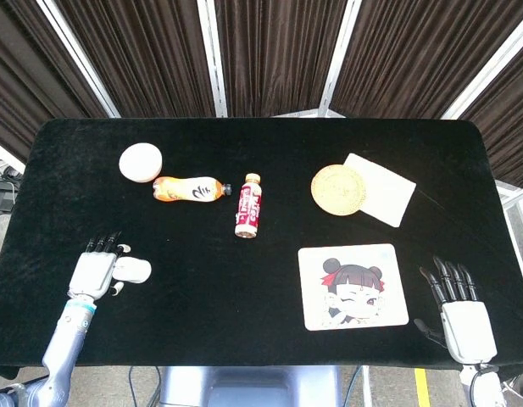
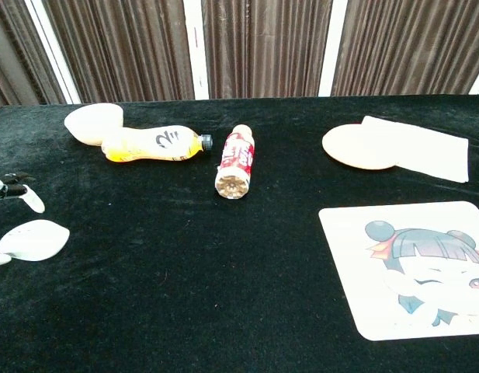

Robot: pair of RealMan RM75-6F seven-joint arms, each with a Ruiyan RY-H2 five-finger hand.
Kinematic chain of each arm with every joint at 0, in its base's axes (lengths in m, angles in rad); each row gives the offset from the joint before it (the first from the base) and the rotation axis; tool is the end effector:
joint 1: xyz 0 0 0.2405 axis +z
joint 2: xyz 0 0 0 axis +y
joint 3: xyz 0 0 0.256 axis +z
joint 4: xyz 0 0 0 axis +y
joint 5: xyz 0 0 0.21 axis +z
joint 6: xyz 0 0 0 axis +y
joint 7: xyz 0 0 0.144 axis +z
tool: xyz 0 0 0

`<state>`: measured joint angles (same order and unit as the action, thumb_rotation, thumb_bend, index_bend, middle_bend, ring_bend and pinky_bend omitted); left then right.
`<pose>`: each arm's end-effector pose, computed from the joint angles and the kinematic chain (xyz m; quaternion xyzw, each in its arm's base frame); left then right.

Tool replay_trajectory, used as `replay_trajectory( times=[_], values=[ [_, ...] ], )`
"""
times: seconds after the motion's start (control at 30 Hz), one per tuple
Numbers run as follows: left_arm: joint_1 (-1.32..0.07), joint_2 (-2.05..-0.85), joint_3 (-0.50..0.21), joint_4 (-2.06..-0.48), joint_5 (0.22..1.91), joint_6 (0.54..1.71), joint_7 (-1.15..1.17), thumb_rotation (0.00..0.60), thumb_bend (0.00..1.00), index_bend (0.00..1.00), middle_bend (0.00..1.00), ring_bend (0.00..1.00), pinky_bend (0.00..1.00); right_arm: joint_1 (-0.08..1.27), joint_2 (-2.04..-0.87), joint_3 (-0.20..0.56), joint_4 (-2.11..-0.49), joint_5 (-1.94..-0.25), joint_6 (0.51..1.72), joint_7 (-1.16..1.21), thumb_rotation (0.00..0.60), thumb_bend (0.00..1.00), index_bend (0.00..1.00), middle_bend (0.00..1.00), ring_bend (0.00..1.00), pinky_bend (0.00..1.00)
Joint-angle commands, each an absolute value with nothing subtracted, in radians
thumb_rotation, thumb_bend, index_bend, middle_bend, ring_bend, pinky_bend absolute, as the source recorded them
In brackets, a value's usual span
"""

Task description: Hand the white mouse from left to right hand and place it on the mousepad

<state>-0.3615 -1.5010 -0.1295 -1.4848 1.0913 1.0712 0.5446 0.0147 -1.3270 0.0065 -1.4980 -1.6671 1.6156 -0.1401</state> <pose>-0.2804 0.2626 0.0085 -0.6899 -0.4211 -0.2275 0.5432 -0.2963 -0.1489 0.1055 0.6158 -0.3337 0.4137 0.5816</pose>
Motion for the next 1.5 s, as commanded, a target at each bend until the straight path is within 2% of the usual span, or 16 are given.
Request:
replay_trajectory(
  times=[0.03, 0.47, 0.77, 1.07, 1.5],
  values=[
    [-0.376, -1.513, -0.13, -1.48, 1.068, 1.064, 0.561, 0.6, 0.25, 0.27, 0.0, 0.0, 0.0, 0.015, -1.326, 0.006, -1.499, -1.669, 1.616, -0.136, 0.6, 0.09, 0.12, 0.0, 0.0, 0.0],
    [-0.405, -1.538, -0.116, -1.479, 1.055, 1.083, 0.566, 0.6, 0.34, 0.49, 0.0, 0.0, 0.0, 0.015, -1.323, 0.008, -1.498, -1.675, 1.625, -0.118, 0.6, 0.09, 0.12, 0.0, 0.0, 0.0],
    [-0.44, -1.516, -0.116, -1.527, 1.146, 1.114, 0.559, 0.6, 0.35, 0.51, 0.0, 0.0, 0.0, 0.015, -1.322, 0.012, -1.499, -1.669, 1.623, -0.115, 0.6, 0.09, 0.12, 0.0, 0.0, 0.0],
    [-0.529, -1.527, -0.132, -1.556, 1.238, 1.086, 0.596, 0.6, 0.35, 0.52, 0.0, 0.0, 0.0, 0.02, -1.317, 0.025, -1.501, -1.649, 1.616, -0.098, 0.6, 0.09, 0.12, 0.0, 0.0, 0.0],
    [-0.708, -1.606, -0.145, -1.454, 1.402, 0.982, 0.619, 0.6, 0.35, 0.52, 0.0, 0.0, 0.0, 0.026, -1.309, 0.044, -1.496, -1.609, 1.599, -0.072, 0.6, 0.09, 0.12, 0.0, 0.0, 0.0]
  ],
)
